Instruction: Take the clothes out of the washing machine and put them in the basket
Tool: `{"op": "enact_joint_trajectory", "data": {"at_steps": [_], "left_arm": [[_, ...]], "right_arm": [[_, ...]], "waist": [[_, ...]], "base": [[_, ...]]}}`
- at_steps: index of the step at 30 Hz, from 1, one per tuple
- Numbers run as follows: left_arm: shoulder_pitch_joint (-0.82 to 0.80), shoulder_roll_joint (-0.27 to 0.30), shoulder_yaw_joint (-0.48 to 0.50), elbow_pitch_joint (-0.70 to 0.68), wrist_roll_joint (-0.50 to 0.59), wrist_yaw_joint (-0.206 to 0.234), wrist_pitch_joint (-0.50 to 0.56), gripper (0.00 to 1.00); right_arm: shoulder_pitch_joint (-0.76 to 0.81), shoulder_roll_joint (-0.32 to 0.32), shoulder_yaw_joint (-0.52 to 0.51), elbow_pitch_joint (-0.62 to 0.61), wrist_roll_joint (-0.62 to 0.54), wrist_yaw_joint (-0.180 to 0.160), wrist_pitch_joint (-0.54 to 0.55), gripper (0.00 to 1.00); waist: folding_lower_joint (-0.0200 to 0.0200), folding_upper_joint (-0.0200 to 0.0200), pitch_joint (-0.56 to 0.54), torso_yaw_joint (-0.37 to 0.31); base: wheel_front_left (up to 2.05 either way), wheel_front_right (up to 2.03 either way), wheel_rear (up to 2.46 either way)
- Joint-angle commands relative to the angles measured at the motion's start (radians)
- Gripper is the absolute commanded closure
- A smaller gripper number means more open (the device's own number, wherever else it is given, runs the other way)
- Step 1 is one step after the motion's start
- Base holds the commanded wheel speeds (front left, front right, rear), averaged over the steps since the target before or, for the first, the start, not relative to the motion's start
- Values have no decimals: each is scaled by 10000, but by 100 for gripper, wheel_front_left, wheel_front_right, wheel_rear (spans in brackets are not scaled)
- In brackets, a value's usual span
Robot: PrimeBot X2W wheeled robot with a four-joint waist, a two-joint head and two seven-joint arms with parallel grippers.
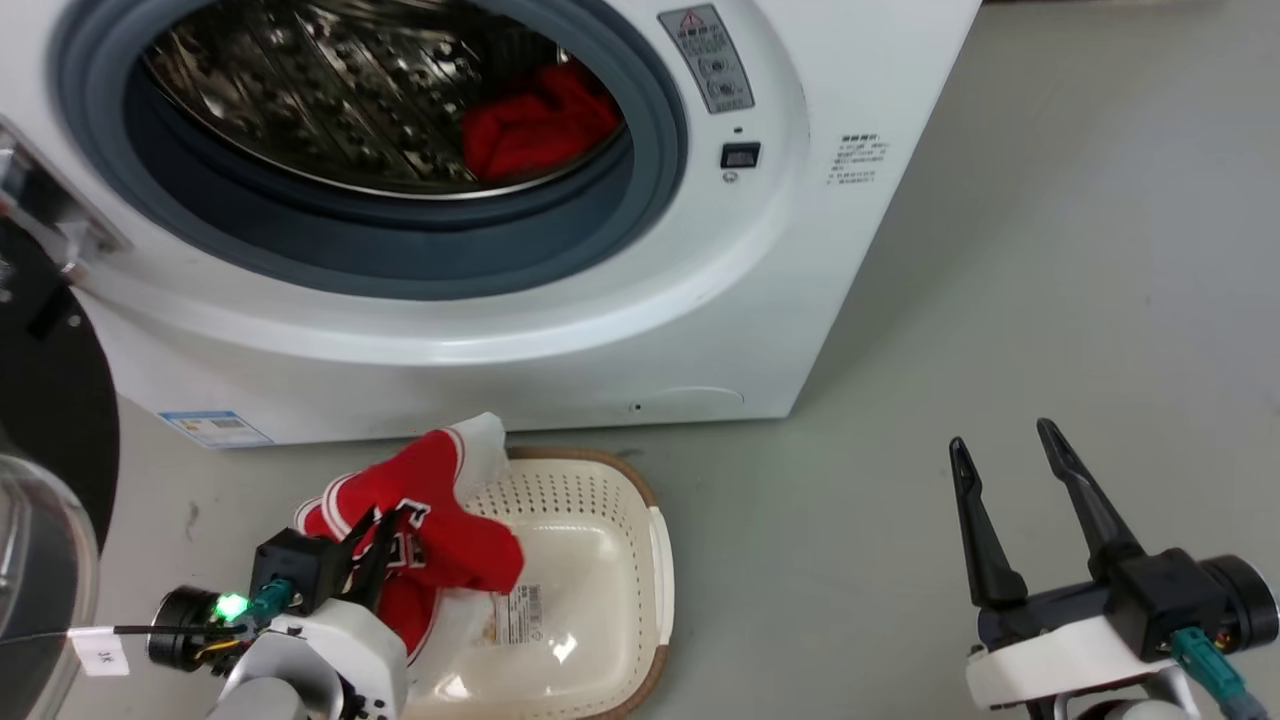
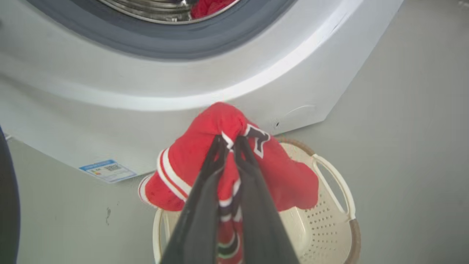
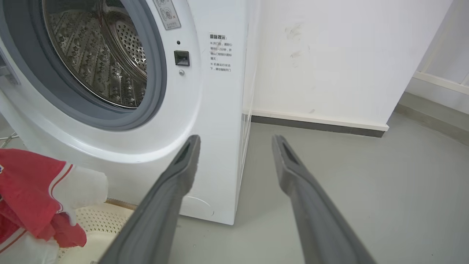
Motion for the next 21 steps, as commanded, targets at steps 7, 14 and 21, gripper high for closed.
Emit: {"op": "enact_joint_trajectory", "data": {"at_steps": [7,14,21], "left_arm": [[-929,-548,362,2357,-35,-475,-83,100],[-1982,-867,886,4092,220,-720,-69,100],[-2903,-985,929,5705,671,-888,-67,100]], "right_arm": [[-483,4,-45,-218,-146,-8,-21,0],[-797,4,-151,-494,-299,-8,-21,0],[-1078,4,-164,-753,-418,-8,-21,0]], "waist": [[-1,-1,1436,-392],[-1,-1,2698,-531],[-1,-1,3827,-684]], "base": [[0,0,0],[0,0,0],[0,0,0]]}}
